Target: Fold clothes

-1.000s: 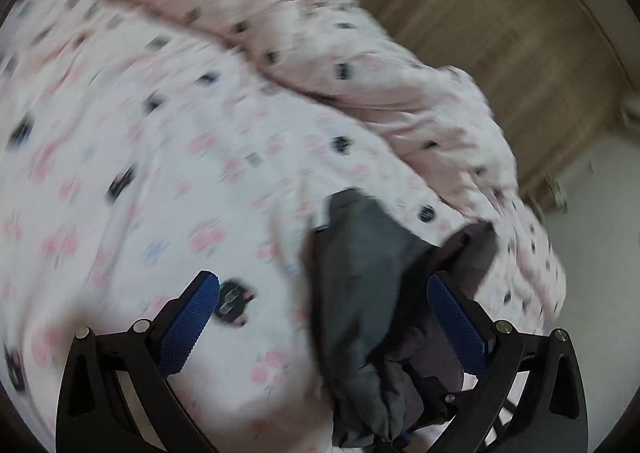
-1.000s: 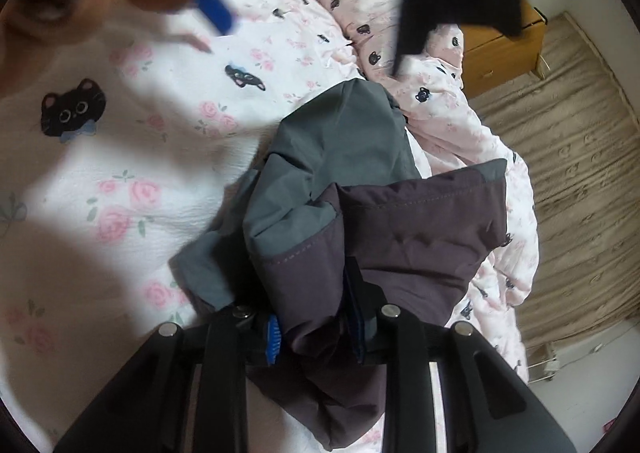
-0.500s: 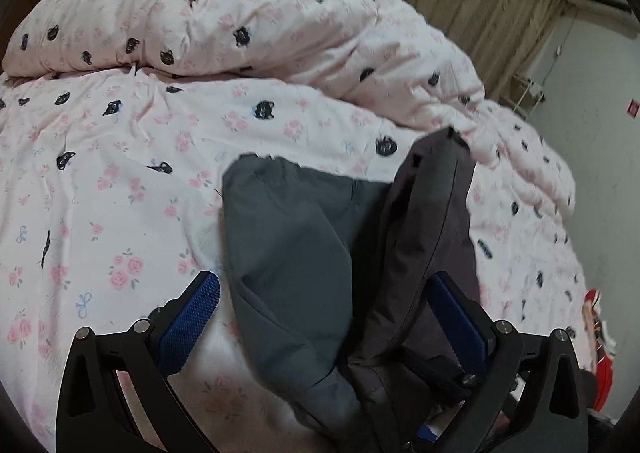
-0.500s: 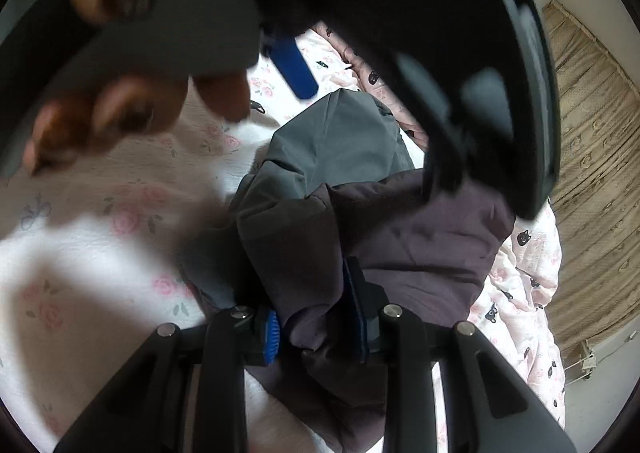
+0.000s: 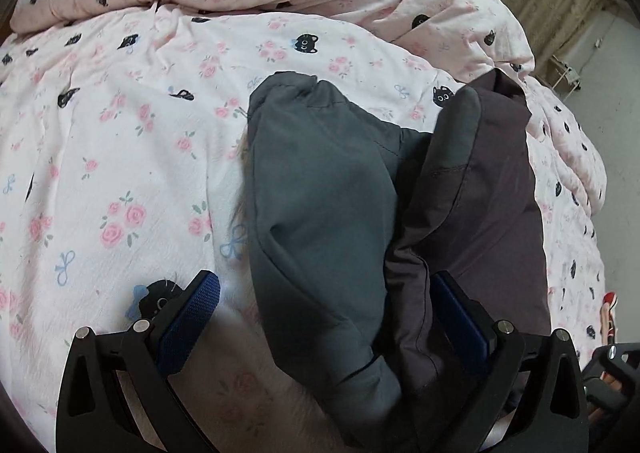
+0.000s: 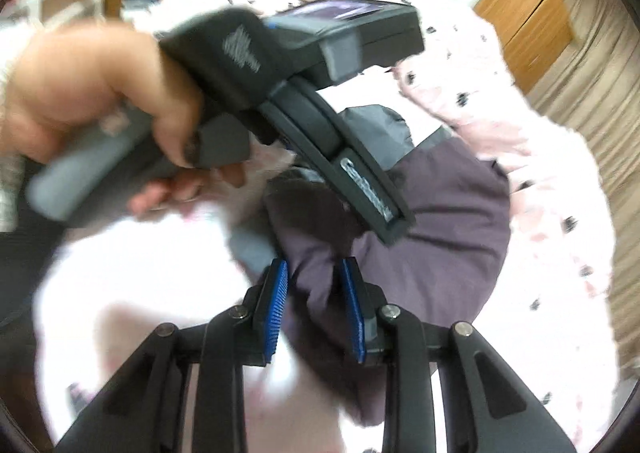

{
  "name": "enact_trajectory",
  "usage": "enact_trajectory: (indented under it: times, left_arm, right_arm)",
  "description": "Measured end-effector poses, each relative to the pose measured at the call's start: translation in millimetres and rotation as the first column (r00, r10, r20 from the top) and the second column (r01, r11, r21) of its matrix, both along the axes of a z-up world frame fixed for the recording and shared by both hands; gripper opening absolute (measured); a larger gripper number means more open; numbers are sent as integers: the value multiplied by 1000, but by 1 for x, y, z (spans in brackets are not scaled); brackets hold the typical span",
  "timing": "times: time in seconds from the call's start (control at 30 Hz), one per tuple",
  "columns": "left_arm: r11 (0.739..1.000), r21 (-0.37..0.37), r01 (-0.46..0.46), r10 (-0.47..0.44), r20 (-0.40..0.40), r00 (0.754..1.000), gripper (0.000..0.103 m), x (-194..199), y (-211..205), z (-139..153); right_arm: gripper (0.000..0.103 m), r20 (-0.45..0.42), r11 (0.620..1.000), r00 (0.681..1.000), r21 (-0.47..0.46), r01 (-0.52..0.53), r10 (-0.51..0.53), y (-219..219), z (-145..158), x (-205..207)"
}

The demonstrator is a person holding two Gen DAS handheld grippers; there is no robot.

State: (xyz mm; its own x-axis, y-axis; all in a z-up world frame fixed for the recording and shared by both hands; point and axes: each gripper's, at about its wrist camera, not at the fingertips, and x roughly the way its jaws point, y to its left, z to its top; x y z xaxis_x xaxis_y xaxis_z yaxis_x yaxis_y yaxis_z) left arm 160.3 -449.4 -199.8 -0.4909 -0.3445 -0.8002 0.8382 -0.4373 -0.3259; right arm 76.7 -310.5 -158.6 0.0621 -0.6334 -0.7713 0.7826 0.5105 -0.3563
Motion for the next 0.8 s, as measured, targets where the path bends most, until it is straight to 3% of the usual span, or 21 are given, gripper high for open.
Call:
enact_trajectory:
  times: [0.1,0.17,0.27,0.33,0.43,0.57,0.8]
  left_arm:
    - [1000,5,-4,4,1,1000,103,1,0,0]
    - [1000,4,-4,4,6,1000,103,1,0,0]
    - [1000,-4,-2,2,17,1000,103,1,1,0]
    - [1000,-4,-2,2,18,1000,103,0,-1,0]
    - [1000,-11,-3,3,22,1000,103,0,-1,-1]
    - [1000,-27,-15,16,42,999,103,-1,0,-3]
    - [998,-55,-36,40,76,996,103,-3,1,-8]
  right_arm:
    - [29,187,988,982,146,-43,15,-12,24,-32]
    - [29,303,972,953,226,-69,-3,-24,42,-55]
    - [29,366,982,929,187,-26,-45,-40,71,-68]
    - [29,435,985,896,170,11,-85,-48,86,-65]
    - [29,427,979,883,127,157,-197,-92,93,-65]
    - [29,348,940,873,150,308,-341,-145,76,-67]
    - [29,231,866,840,232,443,-492,-188,17,-59]
